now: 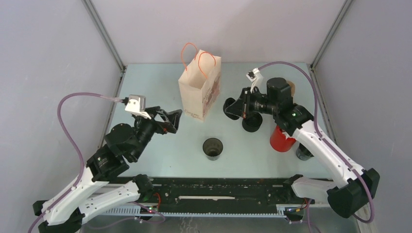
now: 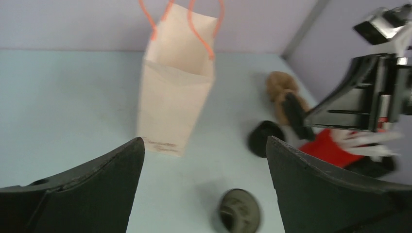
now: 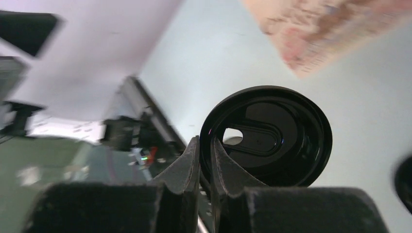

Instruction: Pack the takeout coffee

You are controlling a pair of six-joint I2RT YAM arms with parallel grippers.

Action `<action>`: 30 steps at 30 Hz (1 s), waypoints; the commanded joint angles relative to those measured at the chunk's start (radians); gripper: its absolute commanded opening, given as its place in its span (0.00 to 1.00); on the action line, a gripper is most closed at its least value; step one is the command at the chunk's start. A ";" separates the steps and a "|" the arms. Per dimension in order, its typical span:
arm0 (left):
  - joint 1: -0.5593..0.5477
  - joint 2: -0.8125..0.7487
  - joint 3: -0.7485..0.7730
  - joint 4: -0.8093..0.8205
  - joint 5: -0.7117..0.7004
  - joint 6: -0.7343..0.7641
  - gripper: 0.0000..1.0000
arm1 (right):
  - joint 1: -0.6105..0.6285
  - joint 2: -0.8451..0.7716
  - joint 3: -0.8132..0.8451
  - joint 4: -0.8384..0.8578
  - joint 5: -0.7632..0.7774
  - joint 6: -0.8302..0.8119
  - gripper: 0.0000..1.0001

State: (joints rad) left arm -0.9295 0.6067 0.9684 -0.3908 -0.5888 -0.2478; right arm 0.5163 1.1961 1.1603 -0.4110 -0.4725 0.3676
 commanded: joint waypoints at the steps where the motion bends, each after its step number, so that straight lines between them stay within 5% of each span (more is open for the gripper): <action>1: 0.011 0.009 -0.019 0.117 0.269 -0.343 1.00 | 0.004 -0.062 -0.061 0.306 -0.306 0.251 0.07; 12: 0.109 0.111 -0.020 0.331 0.669 -0.748 0.97 | 0.064 -0.113 -0.170 0.893 -0.432 0.624 0.07; 19: 0.141 0.138 -0.131 0.545 0.757 -0.924 1.00 | 0.130 -0.081 -0.169 1.137 -0.414 0.753 0.06; 30: 0.140 0.127 -0.202 0.665 0.823 -0.980 1.00 | 0.199 -0.076 -0.171 1.100 -0.359 0.710 0.04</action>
State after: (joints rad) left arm -0.7929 0.7513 0.8078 0.1936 0.1898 -1.1881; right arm 0.7036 1.1275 0.9817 0.6815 -0.8616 1.0943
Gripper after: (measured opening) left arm 0.997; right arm 0.149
